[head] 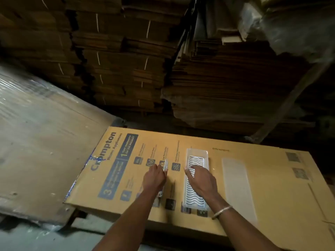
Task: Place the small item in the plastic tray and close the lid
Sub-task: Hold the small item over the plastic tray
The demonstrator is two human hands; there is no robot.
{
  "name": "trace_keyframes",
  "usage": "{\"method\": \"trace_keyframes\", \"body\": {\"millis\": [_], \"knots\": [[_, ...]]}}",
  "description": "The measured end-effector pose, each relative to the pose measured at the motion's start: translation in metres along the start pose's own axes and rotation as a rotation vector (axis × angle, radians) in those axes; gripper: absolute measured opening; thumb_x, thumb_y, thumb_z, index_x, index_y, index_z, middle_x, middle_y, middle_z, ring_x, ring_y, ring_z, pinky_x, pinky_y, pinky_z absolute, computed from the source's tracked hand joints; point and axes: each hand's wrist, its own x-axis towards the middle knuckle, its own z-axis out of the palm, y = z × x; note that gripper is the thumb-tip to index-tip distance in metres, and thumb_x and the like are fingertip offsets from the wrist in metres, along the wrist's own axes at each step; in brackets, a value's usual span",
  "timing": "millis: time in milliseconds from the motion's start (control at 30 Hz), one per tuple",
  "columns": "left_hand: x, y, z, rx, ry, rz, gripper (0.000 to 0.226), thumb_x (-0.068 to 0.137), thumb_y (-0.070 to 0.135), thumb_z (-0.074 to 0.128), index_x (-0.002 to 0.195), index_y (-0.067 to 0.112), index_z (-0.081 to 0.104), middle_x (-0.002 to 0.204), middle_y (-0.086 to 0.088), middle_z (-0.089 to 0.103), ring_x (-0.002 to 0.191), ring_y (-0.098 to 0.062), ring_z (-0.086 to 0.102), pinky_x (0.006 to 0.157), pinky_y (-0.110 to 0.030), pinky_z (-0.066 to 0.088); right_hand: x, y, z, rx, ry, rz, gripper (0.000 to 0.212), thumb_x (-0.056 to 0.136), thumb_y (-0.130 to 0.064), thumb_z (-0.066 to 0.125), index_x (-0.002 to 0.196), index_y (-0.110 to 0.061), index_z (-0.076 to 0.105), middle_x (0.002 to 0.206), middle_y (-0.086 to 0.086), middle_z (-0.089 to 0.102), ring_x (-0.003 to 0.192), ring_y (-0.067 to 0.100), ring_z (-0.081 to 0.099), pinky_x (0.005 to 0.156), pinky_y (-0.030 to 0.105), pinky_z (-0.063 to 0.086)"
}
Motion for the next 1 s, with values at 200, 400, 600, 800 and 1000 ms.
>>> {"method": "trace_keyframes", "body": {"millis": [200, 400, 600, 800, 1000], "knots": [[0.012, 0.007, 0.026, -0.088, -0.169, -0.102, 0.041, 0.105, 0.04, 0.042, 0.125, 0.008, 0.059, 0.128, -0.012, 0.058, 0.119, -0.032, 0.058, 0.094, -0.043, 0.049, -0.009, 0.008, 0.02, 0.003, -0.04, 0.022, 0.066, 0.099, -0.069, 0.028, 0.125, -0.023, 0.067, 0.123, -0.002, 0.071, 0.112, 0.018, 0.065, 0.087, 0.035, 0.053], [0.026, 0.013, 0.045, -0.074, -0.096, -0.144, 0.03, 0.105, 0.013, 0.036, 0.127, 0.008, 0.056, 0.127, -0.01, 0.061, 0.117, -0.027, 0.064, 0.094, -0.035, 0.052, -0.004, 0.009, 0.024, -0.008, -0.042, 0.033, 0.066, 0.099, -0.069, 0.027, 0.125, -0.024, 0.067, 0.122, -0.003, 0.071, 0.11, 0.017, 0.065, 0.086, 0.034, 0.052], [0.035, 0.009, 0.059, -0.29, -0.115, -0.288, 0.03, 0.103, 0.014, 0.044, 0.129, 0.001, 0.047, 0.128, -0.019, 0.062, 0.116, -0.032, 0.063, 0.095, -0.038, 0.05, 0.001, 0.012, 0.026, 0.007, -0.026, 0.043, 0.07, 0.098, -0.072, 0.023, 0.128, -0.025, 0.065, 0.125, -0.003, 0.07, 0.114, 0.018, 0.064, 0.09, 0.036, 0.054], [0.039, 0.002, 0.061, -0.524, -0.146, -0.318, 0.028, 0.094, 0.022, 0.066, 0.113, 0.002, 0.063, 0.113, -0.017, 0.07, 0.103, -0.031, 0.066, 0.078, -0.037, 0.047, 0.006, 0.014, 0.025, 0.019, -0.022, 0.038, 0.066, 0.099, -0.069, 0.027, 0.132, -0.024, 0.064, 0.131, -0.004, 0.069, 0.121, 0.017, 0.061, 0.094, 0.034, 0.05], [0.024, 0.003, 0.03, -1.263, -0.062, -0.258, 0.022, 0.101, 0.041, 0.055, 0.117, 0.026, 0.055, 0.089, -0.008, 0.076, 0.068, -0.025, 0.066, 0.056, -0.034, 0.053, 0.011, 0.018, 0.02, 0.05, -0.019, 0.043, 0.064, 0.101, -0.066, 0.029, 0.132, -0.023, 0.064, 0.133, -0.002, 0.068, 0.123, 0.02, 0.06, 0.096, 0.036, 0.049]]}}
